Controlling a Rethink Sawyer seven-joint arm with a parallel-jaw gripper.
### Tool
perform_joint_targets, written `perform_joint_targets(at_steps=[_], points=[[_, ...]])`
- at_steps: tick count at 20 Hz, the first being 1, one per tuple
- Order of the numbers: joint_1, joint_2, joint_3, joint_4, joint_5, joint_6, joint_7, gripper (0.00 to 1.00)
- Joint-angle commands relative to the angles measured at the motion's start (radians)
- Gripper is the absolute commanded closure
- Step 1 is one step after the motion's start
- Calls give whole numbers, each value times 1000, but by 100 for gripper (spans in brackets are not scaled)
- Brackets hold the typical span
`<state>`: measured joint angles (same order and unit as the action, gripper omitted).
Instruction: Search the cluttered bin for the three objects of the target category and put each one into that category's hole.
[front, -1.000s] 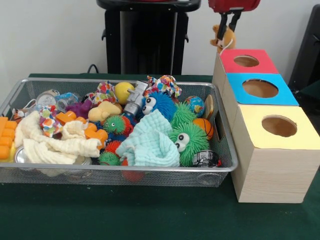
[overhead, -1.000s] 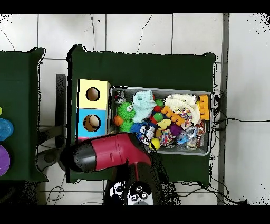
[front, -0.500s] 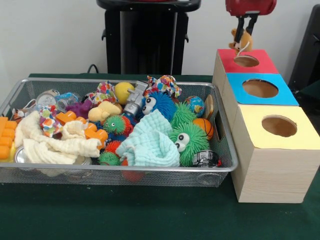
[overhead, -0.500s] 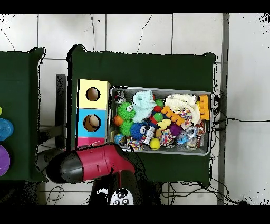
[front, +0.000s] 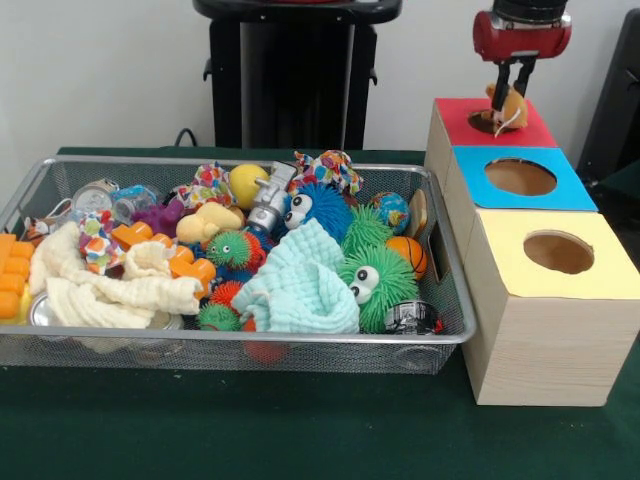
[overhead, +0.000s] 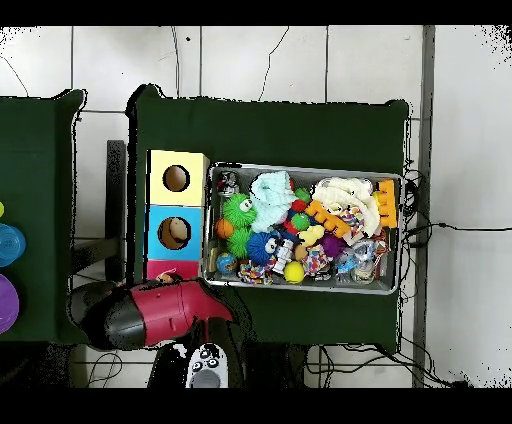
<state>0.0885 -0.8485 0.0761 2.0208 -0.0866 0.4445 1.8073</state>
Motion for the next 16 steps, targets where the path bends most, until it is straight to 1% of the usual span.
perform_joint_targets(at_steps=[1, 6, 8, 11, 12, 15, 16], points=[[-6, 83, -29, 22, 34, -83, 224, 100], [-13, 102, -37, 27, 27, -114, 207, 100], [-14, 102, -38, 24, 29, -110, 201, 100], [-18, 84, -41, 27, 28, -81, 188, 100], [-19, 82, -40, 25, 31, -73, 185, 0], [-26, 77, -33, 24, 43, -48, 182, 0], [-25, 65, -32, 21, 49, -24, 180, 0]])
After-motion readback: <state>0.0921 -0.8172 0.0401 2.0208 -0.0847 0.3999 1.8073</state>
